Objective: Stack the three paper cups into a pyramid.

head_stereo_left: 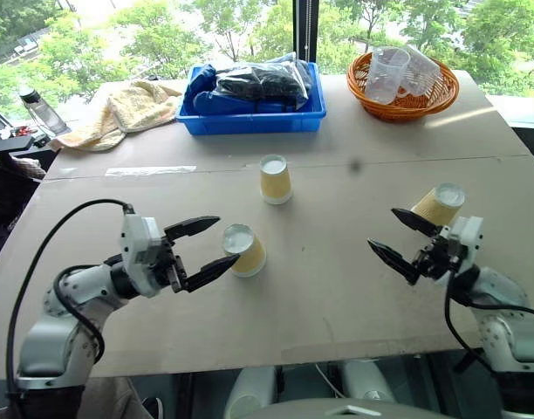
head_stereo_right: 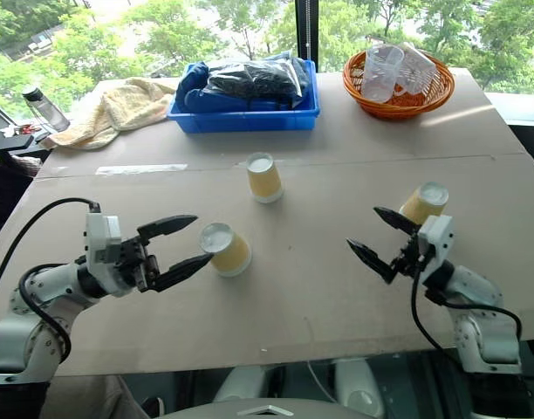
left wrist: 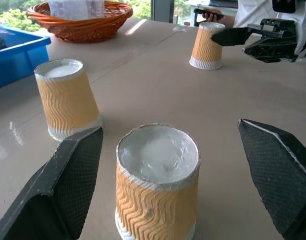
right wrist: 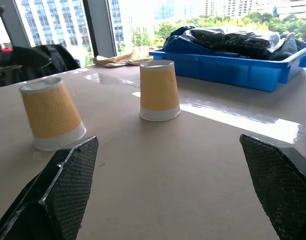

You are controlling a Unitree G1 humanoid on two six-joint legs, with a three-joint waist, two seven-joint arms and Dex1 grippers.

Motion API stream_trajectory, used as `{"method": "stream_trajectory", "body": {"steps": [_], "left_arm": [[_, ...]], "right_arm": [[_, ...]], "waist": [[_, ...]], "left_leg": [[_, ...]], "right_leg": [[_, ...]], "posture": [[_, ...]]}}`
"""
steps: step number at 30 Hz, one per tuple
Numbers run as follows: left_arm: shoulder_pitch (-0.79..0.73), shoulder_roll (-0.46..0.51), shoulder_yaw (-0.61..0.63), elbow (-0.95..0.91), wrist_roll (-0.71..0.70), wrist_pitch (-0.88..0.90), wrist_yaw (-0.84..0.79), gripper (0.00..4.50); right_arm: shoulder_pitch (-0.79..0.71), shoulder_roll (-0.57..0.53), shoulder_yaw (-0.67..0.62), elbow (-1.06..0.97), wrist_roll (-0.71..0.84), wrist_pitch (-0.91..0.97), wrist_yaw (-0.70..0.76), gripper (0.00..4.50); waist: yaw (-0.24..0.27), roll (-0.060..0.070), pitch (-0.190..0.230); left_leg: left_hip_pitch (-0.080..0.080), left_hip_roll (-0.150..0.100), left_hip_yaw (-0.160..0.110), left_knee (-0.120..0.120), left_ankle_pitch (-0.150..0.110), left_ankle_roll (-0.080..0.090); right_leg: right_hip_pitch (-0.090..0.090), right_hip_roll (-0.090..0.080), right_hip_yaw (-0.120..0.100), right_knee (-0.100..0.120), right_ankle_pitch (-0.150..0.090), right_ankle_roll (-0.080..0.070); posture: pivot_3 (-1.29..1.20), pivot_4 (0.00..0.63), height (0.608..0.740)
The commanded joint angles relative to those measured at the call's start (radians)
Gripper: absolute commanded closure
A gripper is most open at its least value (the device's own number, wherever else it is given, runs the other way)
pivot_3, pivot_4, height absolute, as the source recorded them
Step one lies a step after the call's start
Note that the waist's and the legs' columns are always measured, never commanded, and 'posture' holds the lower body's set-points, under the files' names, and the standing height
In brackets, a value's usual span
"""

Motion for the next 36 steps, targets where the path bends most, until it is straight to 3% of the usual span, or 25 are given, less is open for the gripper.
{"method": "stream_trajectory", "body": {"steps": [1, 8, 16, 36], "left_arm": [[0.018, 0.073, 0.144, -0.006, -0.059, 0.065, -0.016, 0.08], [0.081, 0.179, 0.35, 0.003, -0.093, 0.164, -0.081, 0.08], [0.151, 0.156, 0.49, -0.088, -0.143, 0.247, -0.071, 0.08], [0.189, 0.125, 0.515, -0.094, -0.158, 0.294, -0.06, 0.08]], "right_arm": [[-0.135, 0.067, 0.089, 0.034, -0.075, 0.024, -0.088, 0.0], [-0.456, 0.24, 0.226, 0.348, -0.261, -0.005, -0.213, 0.0], [-0.73, 0.395, 0.243, 0.698, -0.349, -0.112, -0.284, 0.0], [-0.92, 0.502, 0.209, 1.054, -0.395, -0.209, -0.271, 0.0]], "waist": [[0.0, 0.0, 0.001], [-0.012, 0.001, 0.002], [-0.02, 0.001, 0.002], [-0.043, 0.002, 0.002]], "left_leg": [[0.0, 0.0, 0.0, 0.0, 0.0, 0.0], [-0.002, -0.001, 0.0, -0.001, 0.0, 0.0], [-0.004, -0.001, 0.0, -0.002, 0.0, -0.001], [-0.005, -0.001, 0.001, -0.004, 0.0, -0.001]], "right_leg": [[0.0, 0.0, 0.0, 0.0, 0.0, 0.0], [-0.002, 0.0, 0.0, -0.002, 0.0, 0.0], [-0.007, 0.0, 0.0, -0.002, 0.0, 0.0], [-0.009, 0.0, 0.001, -0.001, 0.0, 0.0]], "posture": [[0.0, 0.15, 0.74], [0.0, 0.15, 0.74], [0.0, 0.15, 0.74], [0.0, 0.15, 0.74]]}}
